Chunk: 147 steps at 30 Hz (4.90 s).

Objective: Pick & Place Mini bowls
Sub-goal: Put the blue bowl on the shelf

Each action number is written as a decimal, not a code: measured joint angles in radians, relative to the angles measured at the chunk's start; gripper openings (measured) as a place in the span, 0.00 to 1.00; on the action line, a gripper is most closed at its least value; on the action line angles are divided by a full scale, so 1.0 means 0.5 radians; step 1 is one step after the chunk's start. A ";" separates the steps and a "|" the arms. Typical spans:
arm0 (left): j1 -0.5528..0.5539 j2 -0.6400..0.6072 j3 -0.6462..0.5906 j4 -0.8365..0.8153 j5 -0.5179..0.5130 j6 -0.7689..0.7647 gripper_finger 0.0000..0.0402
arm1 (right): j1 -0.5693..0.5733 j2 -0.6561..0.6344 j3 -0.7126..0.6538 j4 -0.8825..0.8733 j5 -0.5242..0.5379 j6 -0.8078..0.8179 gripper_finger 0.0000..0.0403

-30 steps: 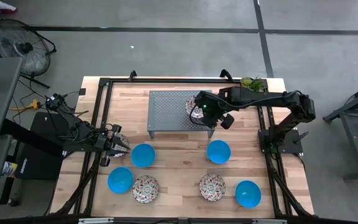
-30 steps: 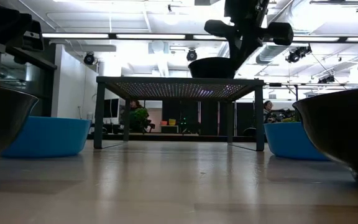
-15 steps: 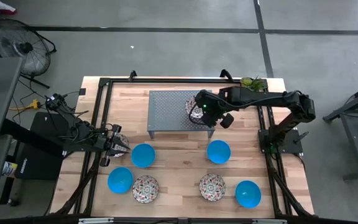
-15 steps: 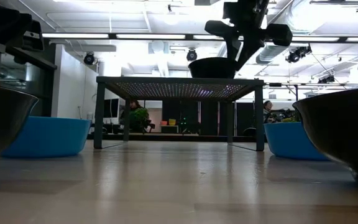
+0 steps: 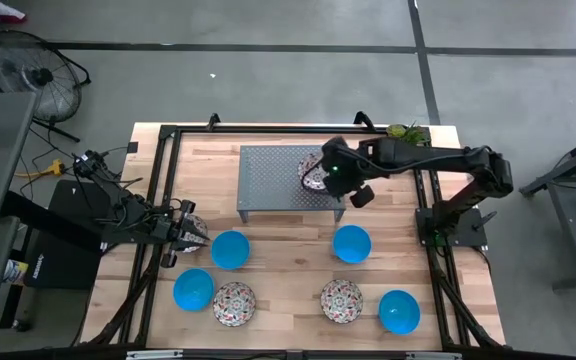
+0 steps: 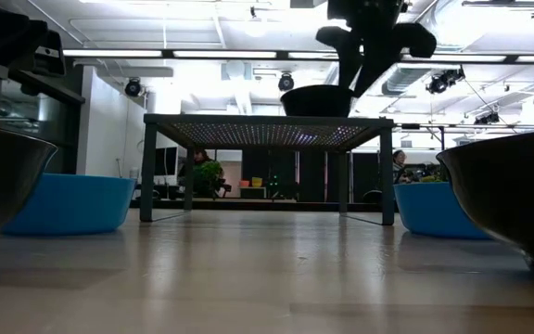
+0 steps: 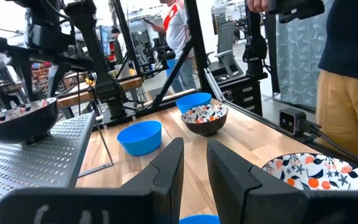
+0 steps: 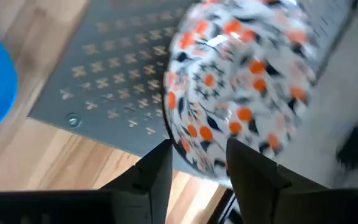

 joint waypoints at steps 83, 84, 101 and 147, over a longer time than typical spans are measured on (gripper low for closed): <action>0.000 0.001 0.000 -0.004 0.000 -0.001 0.16 | 1.790 0.373 0.001 -0.694 -0.798 4.907 0.35; 0.000 0.000 0.000 -0.004 0.000 0.000 0.16 | 1.790 0.389 0.001 -0.668 -0.818 4.937 0.35; 0.000 0.001 0.001 -0.004 0.000 0.000 0.16 | 1.788 0.694 0.001 -0.187 -1.064 5.330 0.35; 0.000 0.000 0.000 0.005 0.000 0.000 0.16 | 1.803 0.792 -0.356 0.306 -1.085 5.341 0.22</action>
